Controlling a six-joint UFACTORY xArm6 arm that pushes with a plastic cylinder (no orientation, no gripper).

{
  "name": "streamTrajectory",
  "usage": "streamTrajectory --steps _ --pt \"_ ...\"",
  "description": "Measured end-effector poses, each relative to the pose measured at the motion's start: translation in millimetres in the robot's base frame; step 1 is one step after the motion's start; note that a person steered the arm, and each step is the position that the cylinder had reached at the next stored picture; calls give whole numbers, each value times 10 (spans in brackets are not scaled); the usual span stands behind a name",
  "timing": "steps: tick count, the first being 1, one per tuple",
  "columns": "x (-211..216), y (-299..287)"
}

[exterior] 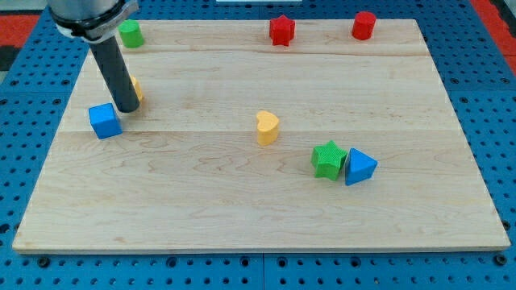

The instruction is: Push the yellow hexagon towards the center of the board

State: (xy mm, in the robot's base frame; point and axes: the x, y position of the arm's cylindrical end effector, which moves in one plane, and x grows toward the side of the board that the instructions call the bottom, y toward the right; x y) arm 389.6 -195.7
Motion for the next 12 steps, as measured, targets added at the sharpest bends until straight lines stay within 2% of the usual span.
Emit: streamTrajectory --steps 2,3,4,6,8,10,12 --pt "-77 -412" --pt "-289 -613" --pt "-319 -575" --pt "-345 -482" --pt "-408 -38" --pt "-585 31" --pt "-555 541"
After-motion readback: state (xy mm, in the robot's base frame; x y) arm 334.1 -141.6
